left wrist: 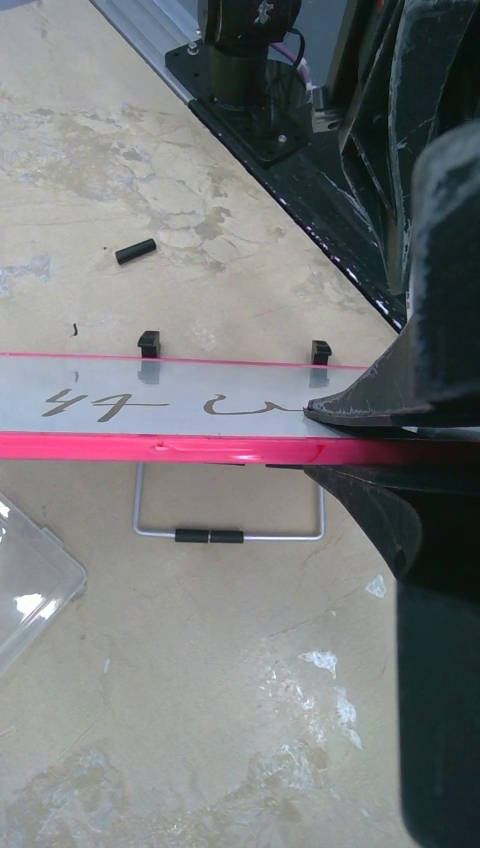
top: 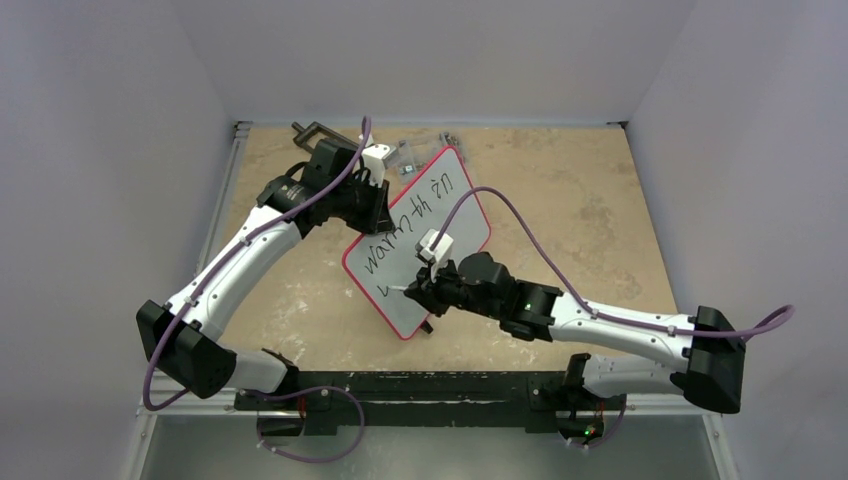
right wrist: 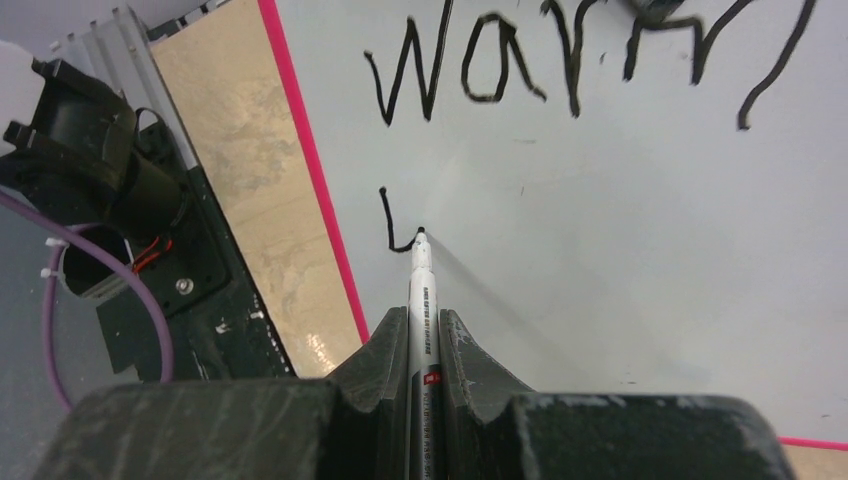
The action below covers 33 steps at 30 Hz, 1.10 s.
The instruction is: Write a sentence on the whiteboard
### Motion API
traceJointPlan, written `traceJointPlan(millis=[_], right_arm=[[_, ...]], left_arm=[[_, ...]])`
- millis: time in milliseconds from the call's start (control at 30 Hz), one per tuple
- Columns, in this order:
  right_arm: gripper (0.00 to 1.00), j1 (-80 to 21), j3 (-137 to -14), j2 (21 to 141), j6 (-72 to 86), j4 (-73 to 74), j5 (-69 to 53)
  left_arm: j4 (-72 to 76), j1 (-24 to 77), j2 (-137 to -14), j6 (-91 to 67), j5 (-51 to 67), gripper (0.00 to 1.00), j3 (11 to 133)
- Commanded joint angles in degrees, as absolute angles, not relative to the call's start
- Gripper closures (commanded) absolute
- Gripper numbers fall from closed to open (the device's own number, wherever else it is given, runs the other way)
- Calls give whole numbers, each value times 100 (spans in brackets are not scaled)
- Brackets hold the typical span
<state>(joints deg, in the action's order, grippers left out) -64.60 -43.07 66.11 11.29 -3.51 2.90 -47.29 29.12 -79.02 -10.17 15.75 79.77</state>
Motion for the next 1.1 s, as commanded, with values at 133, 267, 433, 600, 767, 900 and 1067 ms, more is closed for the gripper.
traceJointPlan(millis=[133, 267, 433, 600, 767, 900, 1067], right_arm=[[100, -6442, -4981, 6844, 853, -449, 1025], [100, -6442, -4992, 6966, 836, -456, 992], [100, -6442, -4739, 6913, 924, -423, 870], [100, -6438, -4428, 6703, 1090, -333, 717], [100, -6442, -4176, 6585, 1210, -243, 532], [100, -6451, -3986, 6549, 1269, -160, 379], [100, -6464, -3867, 6556, 1341, -133, 212]], left_arm=[[-5254, 2759, -8075, -414, -371, 100, 7919], [-5254, 2751, -8086, -414, -371, 100, 7922], [-5254, 2759, -8077, -414, -371, 100, 7928], [-5254, 2753, -8077, -414, -371, 100, 7936], [-5254, 2754, -8068, -414, -371, 100, 7937], [-5254, 2755, -8068, -414, -371, 100, 7937], [-5254, 2756, -8060, -414, -371, 100, 7937]])
